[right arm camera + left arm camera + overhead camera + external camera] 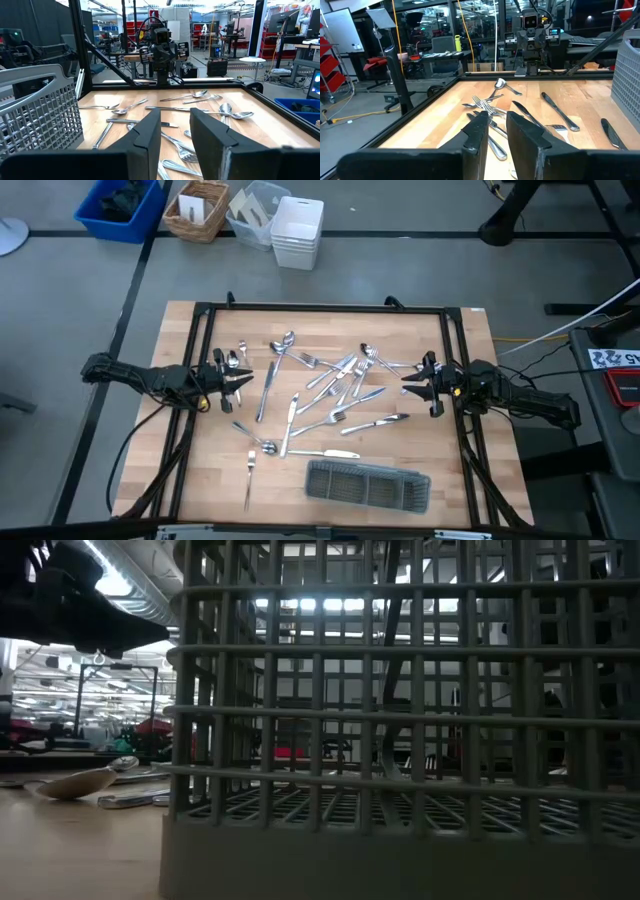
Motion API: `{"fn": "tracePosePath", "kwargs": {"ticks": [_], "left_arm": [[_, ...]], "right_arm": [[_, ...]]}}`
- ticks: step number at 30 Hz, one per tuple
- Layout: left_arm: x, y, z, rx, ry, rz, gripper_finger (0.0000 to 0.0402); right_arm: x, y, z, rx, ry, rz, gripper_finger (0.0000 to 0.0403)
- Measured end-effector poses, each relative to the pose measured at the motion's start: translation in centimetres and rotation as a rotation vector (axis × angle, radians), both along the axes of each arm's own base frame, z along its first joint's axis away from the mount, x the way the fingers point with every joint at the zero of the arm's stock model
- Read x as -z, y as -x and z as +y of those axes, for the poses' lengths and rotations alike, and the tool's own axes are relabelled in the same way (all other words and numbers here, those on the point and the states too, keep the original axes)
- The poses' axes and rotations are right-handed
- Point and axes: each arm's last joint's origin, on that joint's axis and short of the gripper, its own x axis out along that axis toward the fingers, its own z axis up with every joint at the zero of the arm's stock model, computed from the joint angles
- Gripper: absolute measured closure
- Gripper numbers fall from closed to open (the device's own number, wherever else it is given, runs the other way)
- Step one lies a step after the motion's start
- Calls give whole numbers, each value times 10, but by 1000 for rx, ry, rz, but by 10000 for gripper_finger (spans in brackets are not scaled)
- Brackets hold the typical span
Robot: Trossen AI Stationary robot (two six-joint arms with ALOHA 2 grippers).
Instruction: Sort silverware
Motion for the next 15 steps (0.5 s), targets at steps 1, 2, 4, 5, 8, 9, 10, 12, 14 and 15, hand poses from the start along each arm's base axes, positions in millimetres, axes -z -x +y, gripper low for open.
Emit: {"fn": "tracePosePath", "kwargs": {"ticks": [1, 2, 4, 5, 8, 9, 10, 12, 14, 15], "left_arm": [[0, 0, 0, 0, 0, 0, 339], [0, 0, 0, 0, 0, 0, 339], [0, 0, 0, 0, 0, 1, 339], [0, 0, 0, 0, 0, 0, 339], [0, 0, 0, 0, 0, 0, 339], [0, 0, 0, 0, 0, 0, 339], [0, 0, 0, 0, 0, 0, 339], [0, 0, 0, 0, 0, 0, 339], [0, 0, 0, 0, 0, 0, 339], [0, 0, 0, 0, 0, 0, 339]], "right_arm": [[0, 0, 0, 0, 0, 0, 297], [0, 0, 0, 0, 0, 0, 297], [0, 0, 0, 0, 0, -2, 297], [0, 0, 0, 4, 0, -3, 297], [0, 0, -1, 27, -1, -4, 297], [0, 0, -1, 31, -1, -4, 297], [0, 0, -1, 31, -1, -5, 297], [-1, 0, -1, 32, 0, -9, 297], [-1, 0, -1, 32, 0, -11, 297], [-1, 0, -1, 32, 1, -12, 297]]}}
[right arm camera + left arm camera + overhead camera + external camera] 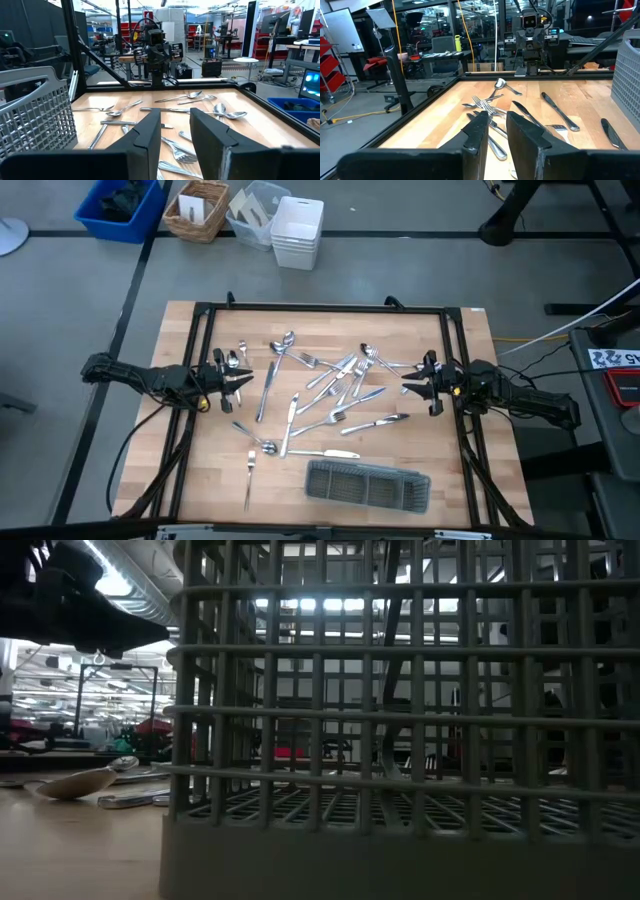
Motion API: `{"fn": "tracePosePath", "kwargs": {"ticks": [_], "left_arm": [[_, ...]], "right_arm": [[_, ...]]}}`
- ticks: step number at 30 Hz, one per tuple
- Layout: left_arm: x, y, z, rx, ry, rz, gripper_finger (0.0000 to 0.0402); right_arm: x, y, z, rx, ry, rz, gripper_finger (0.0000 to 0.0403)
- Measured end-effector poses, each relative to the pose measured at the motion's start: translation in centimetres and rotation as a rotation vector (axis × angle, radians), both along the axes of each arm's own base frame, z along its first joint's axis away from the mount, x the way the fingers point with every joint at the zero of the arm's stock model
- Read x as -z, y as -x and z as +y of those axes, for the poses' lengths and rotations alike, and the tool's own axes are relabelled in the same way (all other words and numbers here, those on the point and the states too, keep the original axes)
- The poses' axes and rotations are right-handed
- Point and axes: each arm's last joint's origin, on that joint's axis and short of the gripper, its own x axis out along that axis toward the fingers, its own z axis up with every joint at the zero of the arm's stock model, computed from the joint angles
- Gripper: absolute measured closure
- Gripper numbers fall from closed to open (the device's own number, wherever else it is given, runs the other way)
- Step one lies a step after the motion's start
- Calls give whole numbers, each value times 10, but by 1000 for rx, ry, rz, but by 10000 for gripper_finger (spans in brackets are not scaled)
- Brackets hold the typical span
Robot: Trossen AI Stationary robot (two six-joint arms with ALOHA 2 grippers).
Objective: Sort silverware
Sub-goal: Put the spoon into the gray silverware rack
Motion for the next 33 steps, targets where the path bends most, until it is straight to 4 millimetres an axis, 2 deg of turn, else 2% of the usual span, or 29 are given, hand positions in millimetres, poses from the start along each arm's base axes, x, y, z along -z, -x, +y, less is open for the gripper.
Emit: {"fn": "tracePosePath", "kwargs": {"ticks": [10, 17, 24, 27, 33], "left_arm": [[0, 0, 0, 0, 63, -20, 339], [0, 0, 0, -2, 37, -12, 339], [-1, 0, 1, -16, 44, -23, 339], [-4, 1, 2, -50, 54, -61, 339], [-9, 2, 4, -137, 63, -113, 339]], "right_arm": [[-3, 0, 0, 8, -30, -32, 297], [-18, 3, -4, 158, -43, -190, 297], [-31, 7, -8, 289, -65, -218, 297], [-38, 7, -8, 322, -70, -164, 297], [-59, 6, -12, 446, -74, 115, 297]]}}
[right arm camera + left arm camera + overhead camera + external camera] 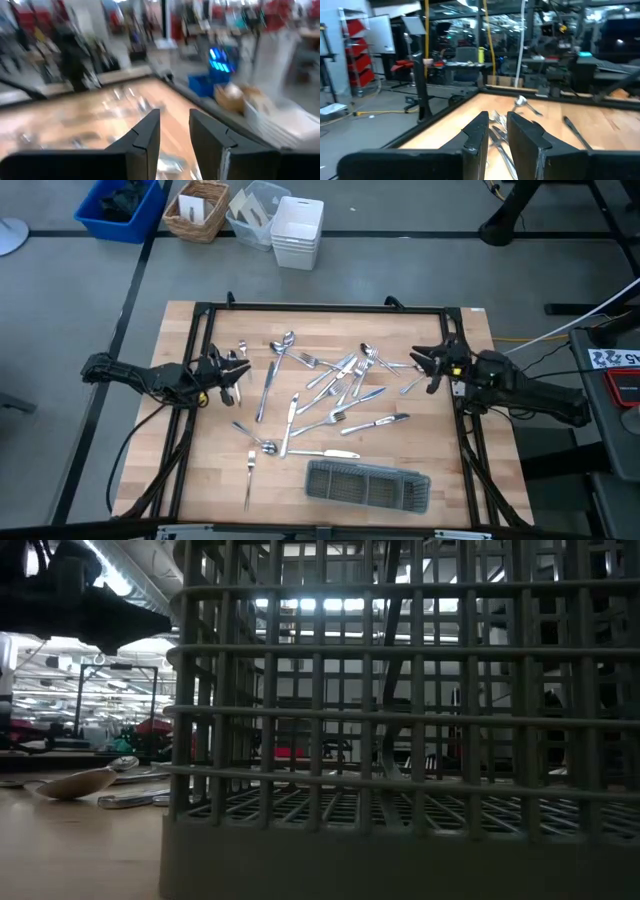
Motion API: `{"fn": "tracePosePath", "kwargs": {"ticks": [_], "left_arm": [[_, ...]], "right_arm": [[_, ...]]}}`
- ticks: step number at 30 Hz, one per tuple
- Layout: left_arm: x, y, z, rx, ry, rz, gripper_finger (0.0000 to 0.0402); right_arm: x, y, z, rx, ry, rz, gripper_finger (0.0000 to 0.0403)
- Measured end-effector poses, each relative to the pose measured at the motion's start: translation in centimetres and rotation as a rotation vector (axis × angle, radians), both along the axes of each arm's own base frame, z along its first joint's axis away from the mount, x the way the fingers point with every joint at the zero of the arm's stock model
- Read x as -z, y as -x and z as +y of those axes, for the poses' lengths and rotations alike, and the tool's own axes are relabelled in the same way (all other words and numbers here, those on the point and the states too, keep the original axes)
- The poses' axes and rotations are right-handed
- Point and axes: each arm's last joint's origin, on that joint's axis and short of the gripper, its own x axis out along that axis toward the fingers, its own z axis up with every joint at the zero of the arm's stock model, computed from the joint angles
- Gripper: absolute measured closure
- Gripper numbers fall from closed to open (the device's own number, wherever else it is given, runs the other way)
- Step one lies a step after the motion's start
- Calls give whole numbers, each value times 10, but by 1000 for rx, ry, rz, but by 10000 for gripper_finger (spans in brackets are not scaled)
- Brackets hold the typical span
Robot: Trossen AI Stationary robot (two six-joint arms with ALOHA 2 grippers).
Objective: Sort silverware
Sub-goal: Put the spoon into the gray silverware rack
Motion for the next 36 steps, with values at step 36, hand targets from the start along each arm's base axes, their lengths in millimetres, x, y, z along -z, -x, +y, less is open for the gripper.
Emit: {"fn": "tracePosePath", "kwargs": {"ticks": [36], "left_arm": [[1, 1, 1, -50, 43, -14, 339]], "right_arm": [[30, -63, -112, -21, -558, 1194, 297]]}}
